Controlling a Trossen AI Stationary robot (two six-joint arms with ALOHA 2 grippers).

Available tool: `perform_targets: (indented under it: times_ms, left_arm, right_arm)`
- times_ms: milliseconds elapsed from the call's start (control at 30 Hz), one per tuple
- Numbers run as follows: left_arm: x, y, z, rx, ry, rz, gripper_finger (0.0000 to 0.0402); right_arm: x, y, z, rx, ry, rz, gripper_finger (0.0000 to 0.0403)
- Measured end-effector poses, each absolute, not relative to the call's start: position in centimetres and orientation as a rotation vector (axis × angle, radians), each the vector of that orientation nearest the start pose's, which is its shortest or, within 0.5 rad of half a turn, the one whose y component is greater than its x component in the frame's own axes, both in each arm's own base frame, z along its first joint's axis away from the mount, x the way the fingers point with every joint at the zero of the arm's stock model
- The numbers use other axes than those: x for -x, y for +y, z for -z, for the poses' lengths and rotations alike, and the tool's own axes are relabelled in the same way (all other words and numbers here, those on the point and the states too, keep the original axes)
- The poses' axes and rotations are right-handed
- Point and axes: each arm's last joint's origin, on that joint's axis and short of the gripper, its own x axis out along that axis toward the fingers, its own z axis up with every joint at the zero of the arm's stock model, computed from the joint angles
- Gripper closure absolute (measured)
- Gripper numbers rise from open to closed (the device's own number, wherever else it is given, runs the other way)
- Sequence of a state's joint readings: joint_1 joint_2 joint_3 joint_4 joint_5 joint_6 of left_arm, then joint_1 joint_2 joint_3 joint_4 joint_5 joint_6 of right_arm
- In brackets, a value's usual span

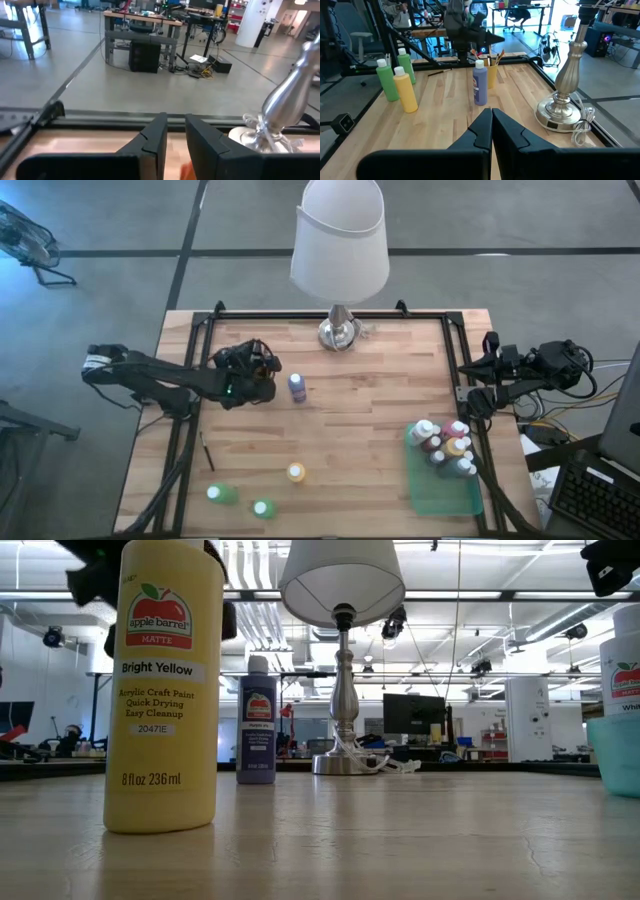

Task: Pick & Place Paint Supplies
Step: Put the silver paint brush into the yellow cup

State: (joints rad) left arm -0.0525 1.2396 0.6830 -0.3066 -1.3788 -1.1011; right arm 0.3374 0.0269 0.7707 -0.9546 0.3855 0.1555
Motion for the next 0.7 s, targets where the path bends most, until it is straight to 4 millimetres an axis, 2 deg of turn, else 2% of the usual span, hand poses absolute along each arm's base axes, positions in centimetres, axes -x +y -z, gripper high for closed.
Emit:
perform_targets:
  times_ms: [300, 700]
  left_arm:
    - [-22.4, 1.6, -28.5, 0.229, 0.013, -1.322, 0.0328]
    - [-22.6, 1.0, -35.5, 0.289, 0.097, -0.964, 0.0330]
  right_arm:
    - [0.8, -1.4, -30.1, -0.081, 0.193, 0.063, 0.0394]
    - [0.7, -1.4, -30.1, -0.081, 0.193, 0.063, 0.0394]
